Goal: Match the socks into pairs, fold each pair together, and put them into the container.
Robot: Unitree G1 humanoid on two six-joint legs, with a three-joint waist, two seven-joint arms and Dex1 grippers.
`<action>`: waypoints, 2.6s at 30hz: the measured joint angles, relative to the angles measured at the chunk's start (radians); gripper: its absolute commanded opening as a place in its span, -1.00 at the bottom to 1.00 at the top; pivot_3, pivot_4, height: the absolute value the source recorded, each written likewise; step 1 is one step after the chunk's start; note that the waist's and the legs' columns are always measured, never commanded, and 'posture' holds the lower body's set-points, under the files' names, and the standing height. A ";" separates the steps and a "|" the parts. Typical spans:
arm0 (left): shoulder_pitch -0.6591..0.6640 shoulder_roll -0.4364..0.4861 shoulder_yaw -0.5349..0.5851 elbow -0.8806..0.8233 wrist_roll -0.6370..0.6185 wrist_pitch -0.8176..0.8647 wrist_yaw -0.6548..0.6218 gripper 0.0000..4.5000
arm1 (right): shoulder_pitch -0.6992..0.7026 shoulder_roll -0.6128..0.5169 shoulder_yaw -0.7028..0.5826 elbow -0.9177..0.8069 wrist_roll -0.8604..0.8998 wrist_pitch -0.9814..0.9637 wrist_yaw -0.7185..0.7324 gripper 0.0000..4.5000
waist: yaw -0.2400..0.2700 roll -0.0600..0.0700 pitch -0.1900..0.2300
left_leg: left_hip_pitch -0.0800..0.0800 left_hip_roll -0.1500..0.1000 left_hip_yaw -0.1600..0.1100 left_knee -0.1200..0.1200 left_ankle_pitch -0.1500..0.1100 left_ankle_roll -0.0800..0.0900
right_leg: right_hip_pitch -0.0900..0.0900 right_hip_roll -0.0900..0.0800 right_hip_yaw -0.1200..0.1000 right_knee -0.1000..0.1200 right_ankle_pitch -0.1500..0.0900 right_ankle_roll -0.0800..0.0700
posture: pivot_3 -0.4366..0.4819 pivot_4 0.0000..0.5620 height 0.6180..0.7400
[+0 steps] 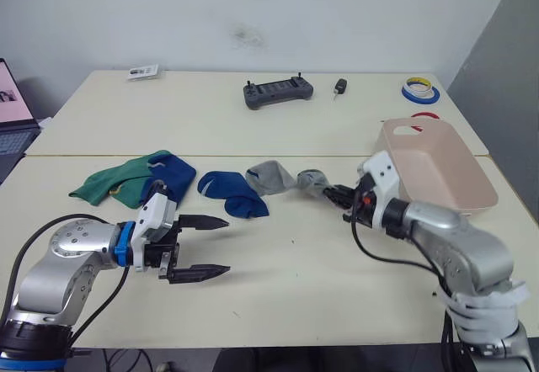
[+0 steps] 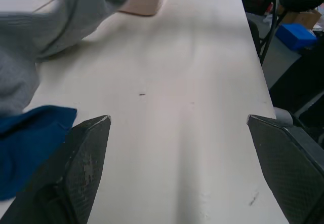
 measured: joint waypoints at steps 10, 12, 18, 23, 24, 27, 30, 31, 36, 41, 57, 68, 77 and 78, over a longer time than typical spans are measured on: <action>-0.015 -0.021 0.000 0.005 -0.002 0.049 0.049 1.00 | -0.144 -0.065 -0.133 0.055 0.125 0.080 -0.002 -0.99 | 0.000 0.001 0.000 | -0.001 0.000 0.000 0.000 0.000 0.000 | -0.001 -0.001 0.000 0.000 0.000 0.000 | -0.05 -0.47 1.00; -0.017 -0.021 0.000 0.006 -0.001 0.061 0.064 1.00 | -0.149 -0.087 -0.162 0.043 0.177 0.120 0.006 -0.99 | 0.000 0.001 0.001 | -0.001 0.000 0.000 0.000 0.000 0.000 | -0.001 -0.001 0.000 0.000 0.000 0.000 | -0.05 -0.47 1.00; -0.022 -0.003 0.005 0.028 -0.001 0.062 0.038 1.00 | -0.149 -0.106 -0.209 -0.056 0.397 0.312 0.019 -0.99 | -0.002 0.001 0.001 | -0.001 0.001 0.000 0.000 0.000 0.000 | -0.001 0.000 0.000 0.000 0.000 0.000 | -0.05 -0.47 1.00; -0.012 0.055 0.047 0.063 -0.001 0.041 -0.011 1.00 | -0.147 0.122 -0.201 -0.092 0.544 0.418 -0.101 -0.99 | -0.007 0.001 0.001 | -0.001 0.002 0.000 -0.001 0.000 0.000 | -0.002 0.001 0.000 0.001 0.000 0.000 | -0.05 -0.47 1.00; -0.010 0.061 0.054 0.064 -0.001 0.040 -0.018 1.00 | -0.148 0.162 -0.197 -0.090 0.565 0.430 -0.124 -0.99 | -0.007 0.002 0.001 | -0.001 0.002 0.000 -0.001 0.000 0.000 | -0.002 0.001 0.000 0.001 0.000 0.000 | -0.05 -0.47 1.00; 0.007 0.070 0.088 0.063 -0.002 0.026 -0.036 1.00 | -0.161 0.280 -0.196 -0.062 0.660 0.468 -0.214 -0.99 | -0.007 0.002 0.001 | -0.002 0.001 0.001 0.000 0.000 0.000 | -0.002 -0.001 0.000 0.000 0.000 0.000 | -0.05 -0.47 1.00; 0.041 0.076 0.116 0.063 -0.002 0.022 -0.045 1.00 | -0.139 0.363 -0.221 -0.007 0.788 0.464 -0.361 -0.99 | -0.006 0.001 0.001 | -0.002 0.001 0.001 0.000 0.000 0.000 | -0.002 -0.002 0.000 0.000 0.000 0.000 | -0.05 -0.47 1.00; 0.050 0.081 0.125 0.063 -0.001 0.022 -0.045 1.00 | -0.114 0.375 -0.224 0.010 0.826 0.455 -0.414 -0.99 | -0.003 0.001 0.001 | -0.002 0.002 0.000 0.000 0.000 0.000 | -0.002 -0.002 0.000 0.000 0.000 0.000 | -0.05 -0.47 1.00; 0.096 0.118 0.182 0.077 0.009 0.010 -0.048 1.00 | 0.137 0.360 -0.195 0.078 1.040 0.312 -0.746 -0.99 | -0.004 0.002 0.001 | -0.003 0.001 0.002 -0.001 0.000 0.000 | -0.003 -0.002 0.001 0.000 0.000 0.000 | -0.05 -0.47 1.00; 0.118 0.128 0.189 0.086 0.018 0.001 -0.054 1.00 | 0.308 0.273 -0.123 0.084 1.103 0.197 -0.922 -0.99 | -0.010 0.002 0.002 | -0.003 0.002 0.002 -0.002 0.000 0.000 | -0.004 -0.001 0.001 0.000 0.000 0.000 | -0.05 -0.47 1.00; 0.149 0.080 0.157 0.008 0.002 0.051 0.002 1.00 | 0.377 -0.025 -0.092 -0.008 0.996 0.026 -0.887 0.72 | -0.005 0.002 0.001 | -0.007 0.002 0.003 -0.002 0.000 0.000 | -0.006 0.000 0.001 -0.002 0.000 0.000 | -0.05 -0.47 1.00; 0.223 -0.077 0.139 -0.078 0.006 0.054 0.191 1.00 | 0.388 -0.317 0.061 -0.186 0.547 -0.124 -0.432 0.99 | 0.000 0.002 0.001 | -0.008 0.003 0.001 -0.001 0.000 0.000 | -0.005 0.002 0.000 -0.004 0.000 0.000 | -0.05 -0.47 1.00; 0.271 -0.231 0.029 -0.216 0.059 0.230 0.523 1.00 | 0.389 -0.208 0.149 -0.143 0.348 -0.181 -0.397 0.99 | 0.002 0.001 0.001 | -0.009 0.001 0.000 0.001 0.000 0.000 | -0.004 0.000 0.000 -0.005 0.001 0.002 | -0.05 -0.47 1.00; 0.271 -0.256 0.017 -0.233 0.055 0.258 0.559 1.00 | 0.389 -0.203 0.150 -0.142 0.334 -0.184 -0.389 0.99 | 0.002 0.001 0.001 | -0.009 0.001 0.000 0.001 0.000 0.000 | -0.004 0.000 0.000 -0.005 0.001 0.002 | -0.05 -0.47 1.00</action>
